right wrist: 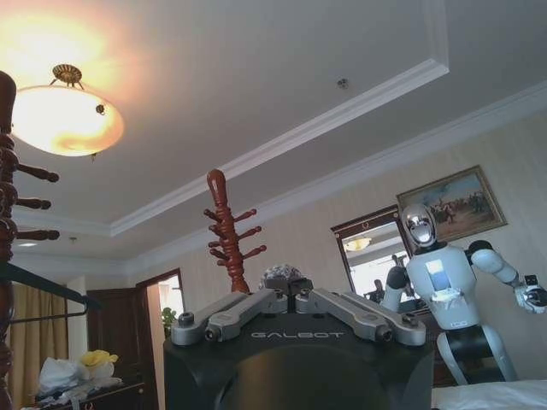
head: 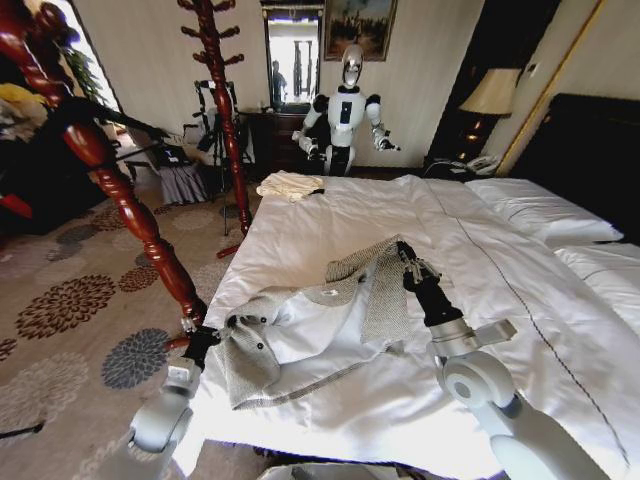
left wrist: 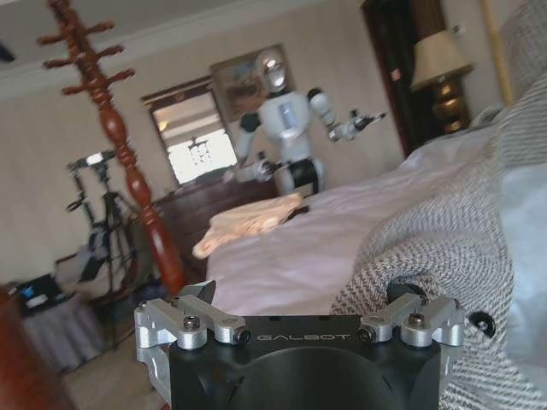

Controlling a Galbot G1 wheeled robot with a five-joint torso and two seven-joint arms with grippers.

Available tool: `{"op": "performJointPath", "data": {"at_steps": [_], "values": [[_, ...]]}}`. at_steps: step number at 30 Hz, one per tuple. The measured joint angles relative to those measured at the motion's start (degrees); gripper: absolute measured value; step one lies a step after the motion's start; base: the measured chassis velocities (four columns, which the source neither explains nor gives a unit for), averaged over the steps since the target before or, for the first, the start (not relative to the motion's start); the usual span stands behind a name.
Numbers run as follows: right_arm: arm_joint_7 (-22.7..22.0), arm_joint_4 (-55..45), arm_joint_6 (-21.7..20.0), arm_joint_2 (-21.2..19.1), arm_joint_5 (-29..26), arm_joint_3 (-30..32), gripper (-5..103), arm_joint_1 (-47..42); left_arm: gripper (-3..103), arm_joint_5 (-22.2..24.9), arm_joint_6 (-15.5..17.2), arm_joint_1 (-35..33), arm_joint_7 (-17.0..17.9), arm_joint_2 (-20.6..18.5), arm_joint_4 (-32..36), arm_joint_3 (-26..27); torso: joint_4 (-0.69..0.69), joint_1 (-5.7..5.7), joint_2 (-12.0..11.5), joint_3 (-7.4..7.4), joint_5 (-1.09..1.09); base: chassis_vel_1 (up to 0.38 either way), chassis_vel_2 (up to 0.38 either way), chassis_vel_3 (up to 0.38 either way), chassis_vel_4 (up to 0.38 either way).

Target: Pick up the clothes from the bed and hang them on the clothes hanger.

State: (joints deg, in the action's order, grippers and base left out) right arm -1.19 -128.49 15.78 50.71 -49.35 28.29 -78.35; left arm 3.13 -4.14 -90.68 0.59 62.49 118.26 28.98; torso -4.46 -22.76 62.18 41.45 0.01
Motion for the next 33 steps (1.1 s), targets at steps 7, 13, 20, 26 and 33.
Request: {"op": "performJointPath", "data": {"at_steps": [7, 13, 20, 26, 33], "values": [[0.0, -0.3, 0.0, 0.2, -1.7, 1.0, 0, 0.7, 100, -12.5, -9.5, -1.7, -9.7, 0.2, -2.3, 1.5, -0.01, 0.00, 0.0, 0.00, 0.00, 0.000, 0.000, 0.000, 0.000], [-0.1, -0.9, 0.0, 0.2, -3.2, 1.6, 0, 1.6, 100, -16.8, -15.0, -3.9, -17.9, 0.5, -4.6, 2.8, 0.00, 0.00, 0.0, 0.00, -0.01, 0.000, 0.000, 0.000, 0.000], [-0.1, -1.7, -0.2, 0.1, -3.5, 1.3, 0, 1.5, 100, -9.7, -14.9, -3.6, -24.9, -0.2, -0.4, 4.5, -0.01, 0.00, 0.0, 0.00, -0.01, 0.000, 0.000, 0.000, 0.000], [0.0, -1.6, -0.4, 0.3, -3.1, 0.4, 0, 1.5, 100, -4.1, -8.6, -3.2, -17.0, -0.5, 9.3, -2.1, -0.01, 0.00, 0.0, 0.00, 0.02, 0.000, 0.000, 0.000, 0.000], [0.1, -0.8, -0.7, 0.7, -2.8, -0.3, 0, 2.1, 100, -21.7, -4.6, -3.2, -5.9, 2.9, 4.0, -10.2, 0.00, 0.00, 0.0, 0.00, 0.00, 0.000, 0.000, 0.000, 0.000]]}}
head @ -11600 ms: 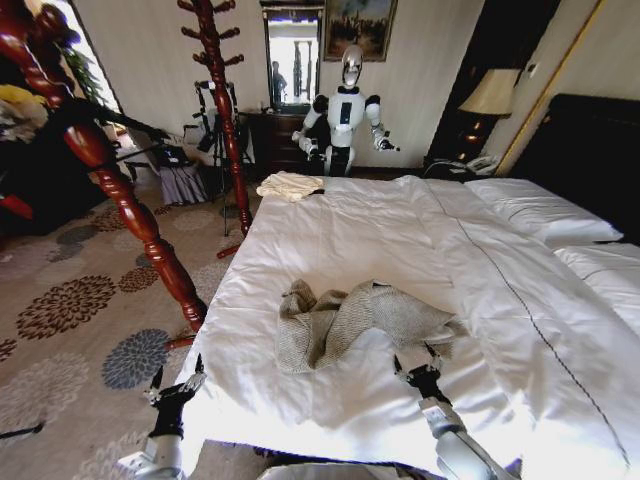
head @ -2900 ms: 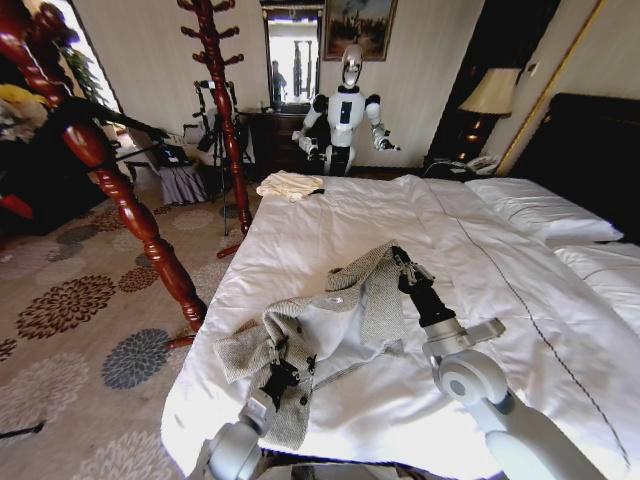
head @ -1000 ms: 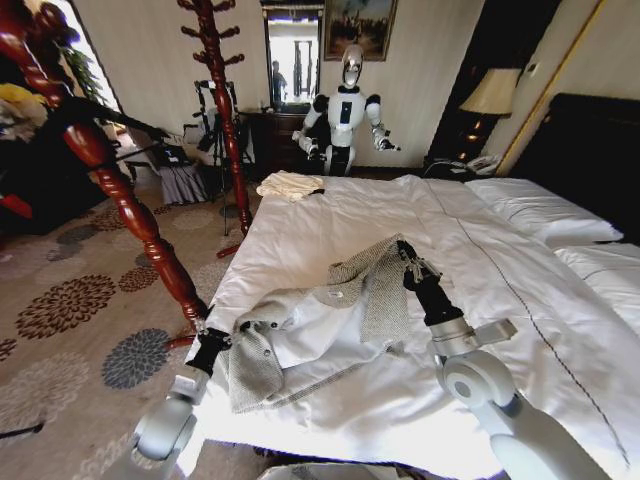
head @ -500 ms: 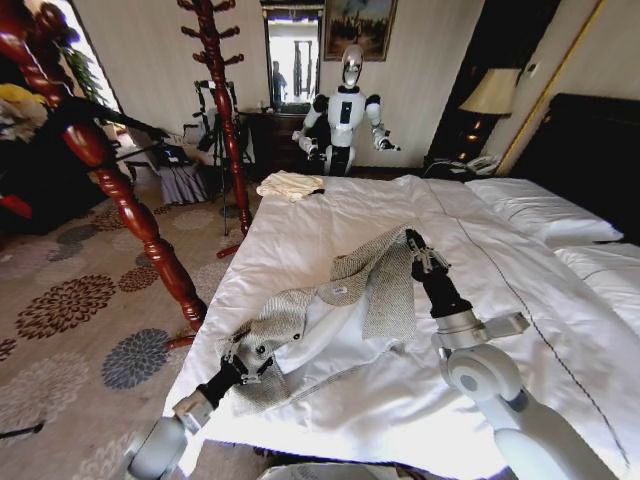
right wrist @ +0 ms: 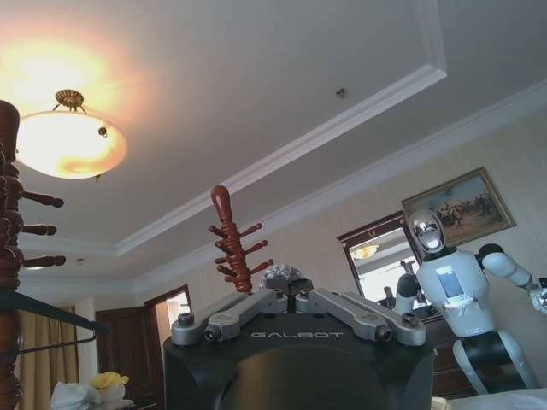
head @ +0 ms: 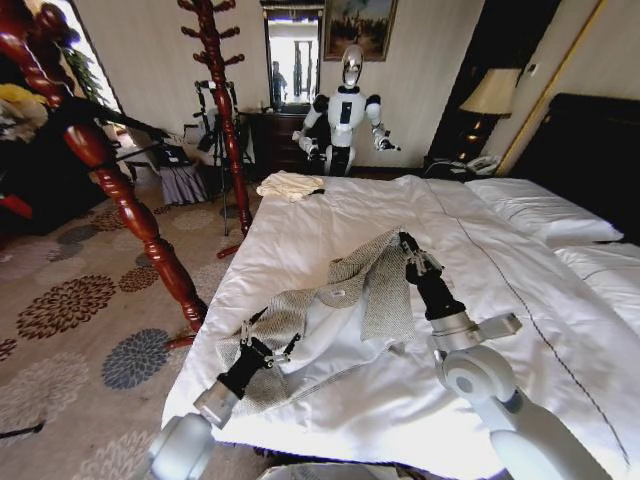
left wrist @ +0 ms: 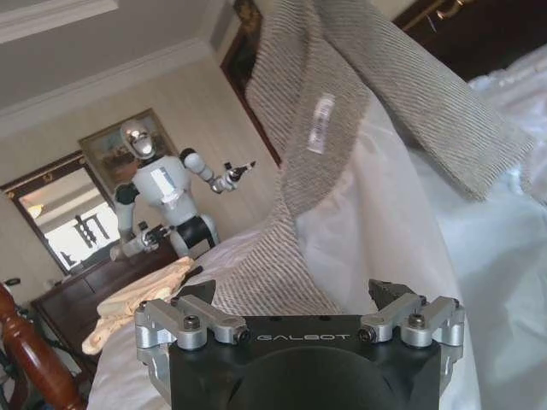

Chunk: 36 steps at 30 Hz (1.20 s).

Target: Pick up the clothes from the bed and hang them on the clothes hanger.

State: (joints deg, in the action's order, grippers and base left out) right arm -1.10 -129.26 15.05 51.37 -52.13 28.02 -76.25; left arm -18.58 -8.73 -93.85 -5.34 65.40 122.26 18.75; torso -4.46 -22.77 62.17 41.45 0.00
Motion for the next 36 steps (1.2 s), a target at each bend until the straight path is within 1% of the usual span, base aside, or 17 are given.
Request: {"op": "performJointPath", "data": {"at_steps": [1, 2, 5, 6, 8, 11, 12, 14, 16, 17, 21, 24, 26, 29, 32, 34, 36], "values": [[0.0, 0.2, 0.0, 0.0, 0.0, 0.0, 0, 0.0, 100, -3.3, -1.3, -0.2, 0.3, 0.6, -1.1, -0.6, 0.00, 0.00, 0.0, 0.00, 0.00, 0.000, 0.000, 0.000, 0.000], [0.0, 0.2, 0.0, 0.0, 0.0, 0.0, 0, 0.0, 100, -3.3, -1.3, -0.2, 0.3, 0.6, -1.1, -0.6, 0.00, 0.00, 0.0, 0.00, 0.00, 0.000, 0.000, 0.000, 0.000], [0.0, 0.5, 0.0, 0.4, 0.2, 0.1, 0, -0.1, 100, -12.0, -5.5, -1.5, 1.0, 2.3, -3.6, -2.2, 0.00, 0.00, 0.0, 0.00, 0.00, 0.000, 0.000, 0.000, 0.000], [0.0, 0.5, 0.0, 0.4, 0.2, 0.1, 0, -0.1, 100, -12.0, -5.5, -1.5, 1.0, 2.3, -3.6, -2.2, 0.00, 0.00, 0.0, 0.00, 0.00, 0.000, 0.000, 0.000, 0.000], [0.0, 0.5, 0.0, 0.5, 0.4, 0.1, 0, -0.2, 100, -16.3, -6.3, -2.2, 1.7, 3.3, -4.4, -2.3, 0.01, 0.00, 0.0, 0.00, 0.00, 0.000, 0.000, 0.000, 0.000], [0.0, 0.7, 0.0, 0.6, 0.6, 0.2, 0, -0.3, 100, -26.6, -6.3, -3.5, 3.7, 4.7, -4.7, -0.8, -0.01, 0.00, 0.0, 0.00, 0.00, 0.000, 0.000, 0.000, 0.000], [0.0, 0.7, 0.0, 0.6, 0.6, 0.2, 0, -0.3, 100, -26.6, -6.3, -3.5, 3.7, 4.7, -4.7, -0.8, -0.01, 0.00, 0.0, 0.00, 0.00, 0.000, 0.000, 0.000, 0.000], [0.0, 1.0, 0.1, 0.6, 0.6, 0.2, 0, -0.1, 100, -33.3, -5.2, -5.2, 5.4, 5.2, -4.6, 0.2, 0.00, 0.00, 0.0, 0.00, 0.01, 0.000, 0.000, 0.000, 0.000], [0.0, 1.1, 0.1, 0.7, 0.6, 0.2, 0, 0.0, 100, -37.1, -4.1, -6.4, 7.0, 5.4, -4.6, 0.8, 0.01, 0.00, 0.0, 0.00, 0.01, 0.000, 0.000, 0.000, 0.000], [0.0, 1.1, 0.1, 0.7, 0.6, 0.2, 0, 0.0, 100, -37.1, -4.1, -6.4, 7.0, 5.4, -4.6, 0.8, 0.01, 0.00, 0.0, 0.00, 0.01, 0.000, 0.000, 0.000, 0.000], [0.0, 1.2, 0.2, 0.8, 0.6, 0.1, 0, 0.2, 100, -42.1, -1.4, -7.7, 12.1, 6.4, -5.3, 1.3, 0.00, 0.00, 0.0, 0.00, 0.01, 0.000, 0.000, 0.000, 0.000], [0.0, 1.2, 0.3, 0.7, 0.6, 0.1, 0, 0.1, 100, -43.8, 2.7, -7.8, 18.4, 8.2, -6.1, 1.3, 0.00, 0.00, 0.0, 0.00, 0.01, 0.000, 0.000, 0.000, 0.000], [0.0, 1.2, 0.3, 0.7, 0.6, 0.2, 0, 0.1, 102, -44.2, 3.5, -7.4, 19.4, 8.8, -6.4, 1.4, 0.00, 0.01, 0.0, 0.00, 0.01, 0.000, 0.000, 0.000, 0.000], [0.0, 1.1, 0.4, 0.6, 0.6, 0.2, 0, 0.0, 98, -44.5, 4.8, -6.3, 20.5, 10.2, -7.3, 1.5, 0.00, 0.00, 0.0, 0.00, 0.01, 0.000, 0.000, 0.000, 0.000], [0.0, 1.0, 0.4, 0.6, 0.6, 0.3, 0, -0.1, 83, -45.4, 3.7, -4.9, 20.7, 12.1, -8.7, 1.0, 0.00, 0.00, 0.0, 0.00, 0.00, 0.000, 0.000, 0.000, 0.000], [0.0, 1.0, 0.4, 0.6, 0.6, 0.3, 0, -0.1, 83, -45.8, 3.2, -4.6, 20.7, 12.5, -8.9, 0.9, 0.00, 0.00, 0.0, 0.00, 0.00, 0.000, 0.000, 0.000, 0.000], [0.0, 0.9, 0.4, 0.6, 0.7, 0.3, 0, -0.2, 72, -47.3, 1.6, -4.0, 20.2, 13.4, -9.5, 0.7, 0.00, 0.00, 0.0, 0.00, 0.00, 0.000, 0.000, 0.000, 0.000]]}}
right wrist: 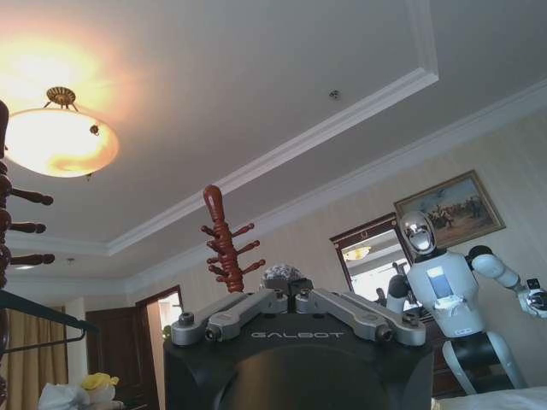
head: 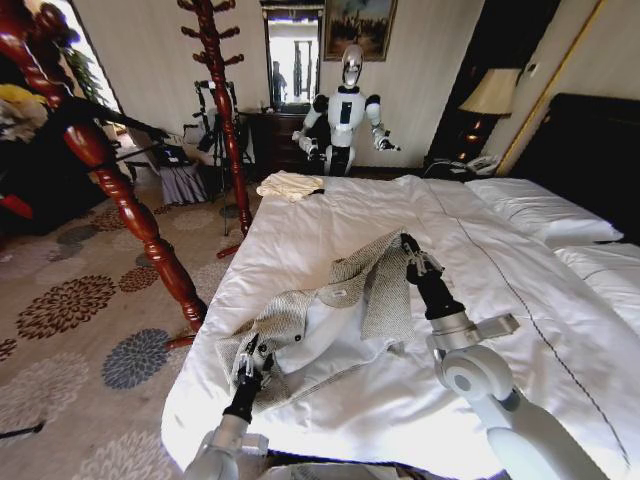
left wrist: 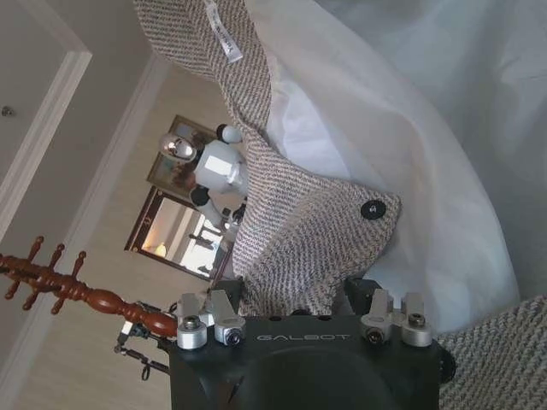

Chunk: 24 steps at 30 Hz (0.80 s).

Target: Pick up the clothes from the bed and hang them on the clothes hanger.

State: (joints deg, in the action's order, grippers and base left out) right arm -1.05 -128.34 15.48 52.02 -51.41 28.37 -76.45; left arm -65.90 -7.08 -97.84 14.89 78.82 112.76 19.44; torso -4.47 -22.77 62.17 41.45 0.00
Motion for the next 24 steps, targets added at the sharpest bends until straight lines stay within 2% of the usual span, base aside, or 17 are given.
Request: {"op": "performJointPath", "data": {"at_steps": [1, 2, 6, 8, 10, 11, 15, 17, 19, 20, 22, 23, 24], "values": [[0.0, -0.1, 0.0, 0.0, 0.0, 0.0, 0, -0.1, 66, -0.3, -0.4, 0.0, -0.1, 0.2, -0.1, -0.1, 0.00, 0.00, 0.0, 0.00, 0.00, 0.000, 0.000, 0.000, 0.000], [0.0, -0.1, 0.0, 0.0, 0.0, 0.0, 0, -0.1, 66, -0.3, -0.4, 0.0, -0.1, 0.2, -0.1, -0.1, 0.00, 0.00, 0.0, 0.00, 0.00, 0.000, 0.000, 0.000, 0.000], [0.0, -0.3, 0.1, 0.0, 0.1, 0.2, 0, -0.4, 45, -0.4, -0.7, -0.3, 0.0, 0.5, 0.2, 0.1, 0.00, 0.00, 0.0, 0.00, 0.01, 0.000, 0.000, 0.000, 0.000], [0.0, -0.3, 0.1, 0.0, 0.1, 0.2, 0, -0.4, 45, -0.4, -0.7, -0.3, 0.0, 0.5, 0.3, 0.1, 0.00, 0.00, 0.0, 0.00, 0.01, 0.000, 0.000, 0.000, 0.000], [0.0, -0.4, 0.1, 0.0, 0.1, 0.3, 0, -0.4, 34, -0.2, -0.6, -0.5, 0.1, 0.7, 0.7, 0.2, 0.00, 0.00, 0.0, 0.00, 0.00, 0.000, 0.000, 0.000, 0.000], [0.0, -0.4, 0.1, 0.0, 0.1, 0.3, 0, -0.4, 34, -0.2, -0.6, -0.5, 0.1, 0.7, 0.7, 0.2, 0.00, 0.00, 0.0, 0.00, 0.00, 0.000, 0.000, 0.000, 0.000], [0.0, -0.5, 0.1, 0.1, 0.2, 0.4, 0, -0.5, 12, 1.3, -0.6, -1.3, 0.4, 0.9, 2.7, 0.5, 0.00, 0.00, 0.0, 0.00, 0.00, 0.000, 0.000, 0.000, 0.000], [0.0, -0.5, 0.1, 0.1, 0.2, 0.5, 0, -0.6, 12, 2.1, -0.6, -1.4, 0.4, 0.9, 3.1, 0.5, 0.00, 0.00, 0.0, 0.00, 0.00, 0.000, 0.000, 0.000, 0.000], [0.0, -0.6, 0.1, 0.1, 0.2, 0.6, 0, -0.6, 3, 6.5, -0.6, -1.7, 0.0, 0.7, 4.5, 0.7, 0.00, 0.00, 0.0, 0.00, 0.01, 0.000, 0.000, 0.000, 0.000], [0.0, -0.6, 0.1, 0.1, 0.2, 0.6, 0, -0.6, 3, 6.5, -0.6, -1.7, 0.0, 0.7, 4.5, 0.7, 0.00, 0.00, 0.0, 0.00, 0.01, 0.000, 0.000, 0.000, 0.000], [0.0, -0.6, 0.1, 0.1, 0.2, 0.7, 0, -0.6, 0, 10.8, -0.9, -1.8, -0.6, 0.4, 5.0, 0.6, 0.00, 0.00, 0.0, 0.00, 0.01, 0.000, 0.000, 0.000, 0.000], [-0.1, -0.6, 0.1, 0.0, 0.2, 0.8, 0, -0.6, 0, 17.1, -1.6, -1.7, -2.0, -0.1, 5.6, 0.5, 0.01, 0.00, 0.0, 0.00, 0.00, 0.000, 0.000, 0.000, 0.000], [-0.1, -0.6, 0.1, 0.0, 0.2, 0.9, 0, -0.6, 0, 21.1, -2.0, -1.6, -3.2, -0.4, 5.9, 0.3, 0.01, 0.00, 0.0, 0.00, 0.00, 0.000, 0.000, 0.000, 0.000]]}}
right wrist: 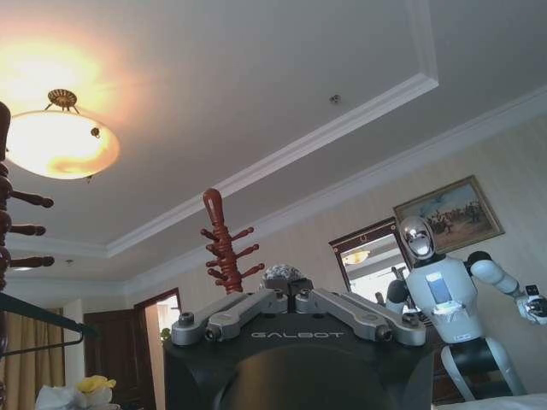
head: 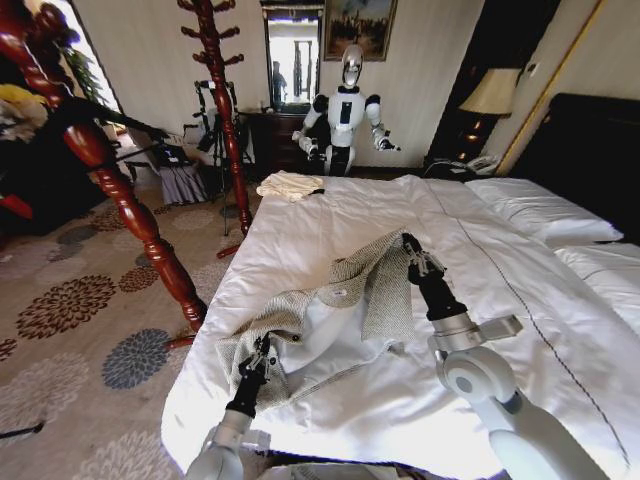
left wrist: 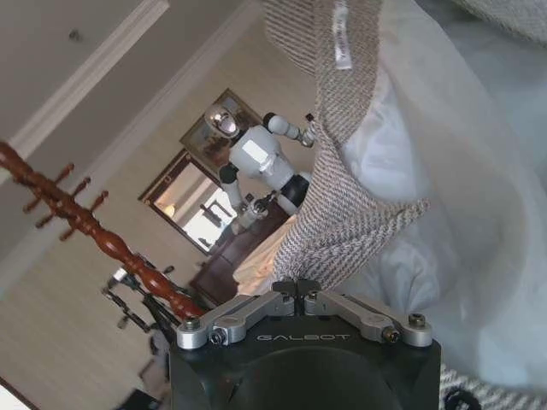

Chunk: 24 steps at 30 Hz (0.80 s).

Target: Pick up the clothes from the bed and hang them on the clothes hanger.

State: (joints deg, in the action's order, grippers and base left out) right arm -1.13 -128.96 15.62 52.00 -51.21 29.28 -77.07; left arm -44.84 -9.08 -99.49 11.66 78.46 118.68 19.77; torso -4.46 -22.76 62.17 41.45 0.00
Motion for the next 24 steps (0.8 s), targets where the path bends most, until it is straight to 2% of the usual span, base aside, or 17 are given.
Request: {"op": "performJointPath", "data": {"at_steps": [1, 2, 3, 5, 6, 7, 8, 9, 10, 12, 14, 15, 17, 19, 22, 23, 24], "values": [[0.0, 0.0, 0.0, 0.0, 0.0, 0.1, 0, 0.0, 0, 6.3, -0.7, 0.2, -2.4, -0.6, 0.6, -0.1, 0.00, 0.00, 0.0, 0.00, 0.00, 0.000, 0.000, 0.000, 0.000], [0.0, 0.0, 0.0, 0.0, 0.0, 0.1, 0, 0.0, 0, 6.3, -0.7, 0.2, -2.4, -0.6, 0.6, -0.1, 0.00, 0.00, 0.0, 0.00, 0.00, 0.000, 0.000, 0.000, 0.000], [0.0, 0.0, 0.0, -0.1, 0.0, 0.2, 0, 0.0, 0, 10.3, -1.2, 0.3, -4.2, -1.0, 1.1, -0.2, 0.00, 0.00, 0.0, 0.00, 0.00, 0.000, 0.000, 0.000, 0.000], [-0.1, 0.1, 0.1, -0.3, -0.1, 0.5, 0, 0.0, 0, 27.9, -3.8, 0.8, -13.0, -3.3, 4.6, 0.2, 0.00, 0.00, 0.0, 0.00, -0.01, 0.000, 0.000, 0.000, 0.000], [-0.1, 0.3, 0.2, -0.4, -0.2, 0.6, 0, 0.0, 0, 34.8, -4.2, 1.0, -16.0, -4.3, 6.6, 0.7, -0.01, 0.00, 0.0, 0.00, -0.01, 0.000, 0.000, 0.000, 0.000], [-0.1, 0.5, 0.3, -0.5, -0.2, 0.6, 0, 0.0, 0, 37.5, -4.2, 1.0, -17.1, -4.8, 7.5, 0.9, -0.01, 0.00, 0.0, 0.00, 0.00, 0.000, 0.000, 0.000, 0.000], [-0.1, 0.5, 0.3, -0.5, -0.2, 0.6, 0, 0.0, 0, 37.5, -4.2, 1.0, -17.1, -4.8, 7.5, 0.9, -0.01, 0.00, 0.0, 0.00, 0.00, 0.000, 0.000, 0.000, 0.000], [-0.1, 0.9, 0.3, -0.6, -0.3, 0.7, 0, 0.0, 0, 47.0, -3.6, 1.4, -20.3, -6.3, 10.8, 2.0, -0.01, 0.00, 0.0, 0.00, 0.00, 0.000, 0.000, 0.000, 0.000], [-0.1, 1.2, 0.4, -0.6, -0.3, 0.7, 0, 0.1, 0, 54.0, -2.8, 1.7, -22.6, -7.6, 12.9, 3.5, -0.01, 0.00, 0.0, 0.00, 0.01, 0.000, 0.000, 0.000, 0.000], [-0.1, 1.6, 0.4, -0.6, -0.4, 0.8, 0, 0.4, 0, 61.0, -2.1, 2.1, -25.1, -9.1, 14.8, 5.6, -0.01, 0.00, 0.0, 0.00, 0.01, 0.000, 0.000, 0.000, 0.000], [-0.1, 1.7, 0.4, -0.6, -0.5, 0.8, 0, 0.5, 0, 62.3, -1.9, 2.2, -25.6, -9.4, 15.1, 6.1, -0.01, 0.00, 0.0, 0.00, 0.00, 0.000, 0.000, 0.000, 0.000], [-0.2, 2.2, 0.4, -0.7, -1.1, 1.2, 0, 1.2, 0, 67.5, -1.3, 2.7, -26.9, -10.6, 16.3, 8.6, 0.00, 0.00, 0.0, 0.00, 0.00, 0.000, 0.000, 0.000, 0.000], [-0.3, 3.0, 0.4, -1.3, -2.2, 1.9, 0, 2.4, 0, 71.9, -0.2, 3.6, -27.1, -11.5, 17.7, 10.3, 0.00, 0.00, 0.0, 0.00, -0.01, 0.000, 0.000, 0.000, 0.000], [-0.3, 3.2, 0.4, -1.5, -2.5, 2.1, 0, 2.9, 0, 73.2, 0.2, 3.9, -27.1, -11.8, 18.2, 10.8, -0.01, 0.00, 0.0, 0.00, -0.01, 0.000, 0.000, 0.000, 0.000], [-0.5, 4.2, 0.4, -3.0, -5.3, 2.9, 0, 6.8, 0, 82.7, 3.2, 4.8, -26.3, -14.2, 21.9, 15.8, -0.03, -0.01, 0.0, 0.01, 0.00, 0.000, 0.000, 0.000, 0.000], [-0.5, 4.2, 0.4, -3.0, -5.3, 2.9, 0, 6.8, 0, 82.7, 3.2, 4.8, -26.3, -14.2, 21.9, 15.8, -0.03, -0.01, 0.0, 0.01, 0.00, 0.000, 0.000, 0.000, 0.000], [-0.7, 4.3, 0.3, -3.3, -6.4, 2.9, 0, 8.7, 0, 86.7, 4.0, 4.8, -25.8, -15.2, 23.4, 19.8, -0.02, 0.00, 0.0, 0.01, 0.00, 0.000, 0.000, 0.000, 0.000]]}}
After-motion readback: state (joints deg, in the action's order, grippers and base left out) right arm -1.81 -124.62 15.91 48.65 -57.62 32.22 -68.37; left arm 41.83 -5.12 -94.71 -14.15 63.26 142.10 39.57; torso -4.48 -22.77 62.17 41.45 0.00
